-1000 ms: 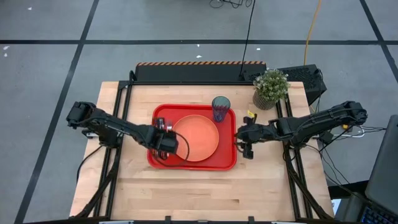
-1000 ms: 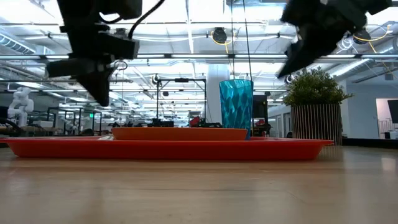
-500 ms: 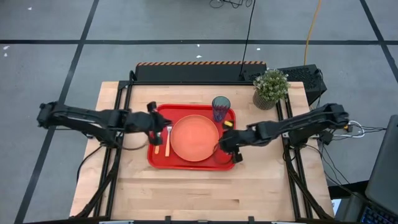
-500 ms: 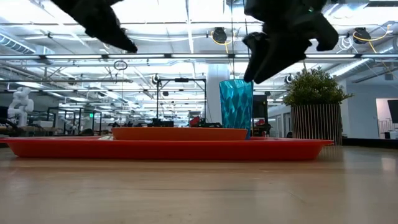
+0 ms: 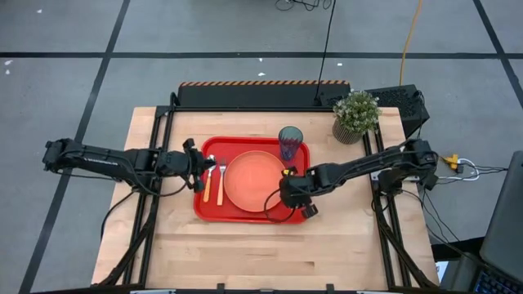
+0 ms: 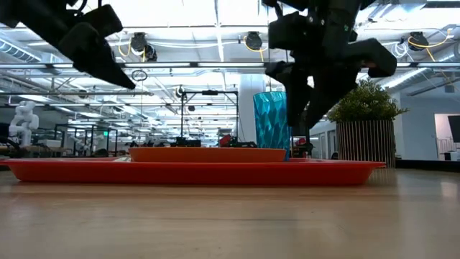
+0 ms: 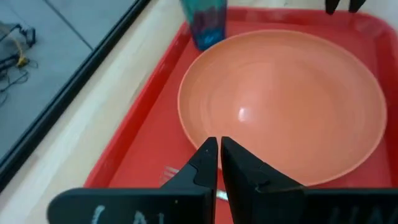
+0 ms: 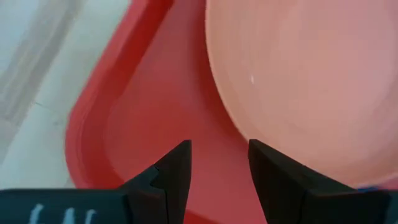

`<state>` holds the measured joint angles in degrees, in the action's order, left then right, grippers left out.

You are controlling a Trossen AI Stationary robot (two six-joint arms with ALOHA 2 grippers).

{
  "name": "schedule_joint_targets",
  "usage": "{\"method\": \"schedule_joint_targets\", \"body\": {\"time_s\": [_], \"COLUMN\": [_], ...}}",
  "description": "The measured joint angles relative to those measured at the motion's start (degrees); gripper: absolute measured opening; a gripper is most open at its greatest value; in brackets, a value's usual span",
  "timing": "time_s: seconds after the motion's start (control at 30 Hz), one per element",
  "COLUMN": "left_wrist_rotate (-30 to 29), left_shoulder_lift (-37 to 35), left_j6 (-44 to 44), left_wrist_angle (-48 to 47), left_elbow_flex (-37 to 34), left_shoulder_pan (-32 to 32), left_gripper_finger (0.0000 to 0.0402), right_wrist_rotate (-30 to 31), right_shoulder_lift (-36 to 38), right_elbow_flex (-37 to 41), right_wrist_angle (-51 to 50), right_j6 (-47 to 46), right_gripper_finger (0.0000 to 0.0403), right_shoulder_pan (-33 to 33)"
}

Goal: Pick and place plate/cup/fork/spoon on tray
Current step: Adjust the orange tray on the table

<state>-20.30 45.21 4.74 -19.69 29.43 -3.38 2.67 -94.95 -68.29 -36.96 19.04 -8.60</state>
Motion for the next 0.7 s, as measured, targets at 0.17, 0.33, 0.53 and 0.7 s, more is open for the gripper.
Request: {"method": "schedule_joint_targets", "body": {"time_s": [0.17,0.33,0.53,0.7], "left_wrist_rotate": [-2.5,-4.9,-5.0,-5.0], "left_shoulder_lift": [-0.5,-1.9,-3.2,-3.4], "left_j6": [1.8,3.6,3.3,3.1], "left_wrist_angle": [-2.9,-7.9,-6.6,-6.7], "left_elbow_flex": [-0.8,-0.9,-0.9,-0.9], "left_shoulder_pan": [0.0,0.8,0.9,0.9], "left_gripper_finger": [0.0026,0.0026,0.0026,0.0026], "right_wrist_rotate": [0.1,-1.5,-1.6,-1.5], "right_shoulder_lift": [1.3,3.5,3.5,3.6], "right_elbow_flex": [0.0,2.6,9.3,13.1], "right_wrist_angle": [-4.1,-5.3,-0.1,7.5], "right_j6": [-6.1,-12.8,-18.2,-20.8], "right_gripper_finger": [0.0153,0.0153,0.0153,0.0153], "right_shoulder_pan": [0.0,-0.6,-2.6,-3.9]}}
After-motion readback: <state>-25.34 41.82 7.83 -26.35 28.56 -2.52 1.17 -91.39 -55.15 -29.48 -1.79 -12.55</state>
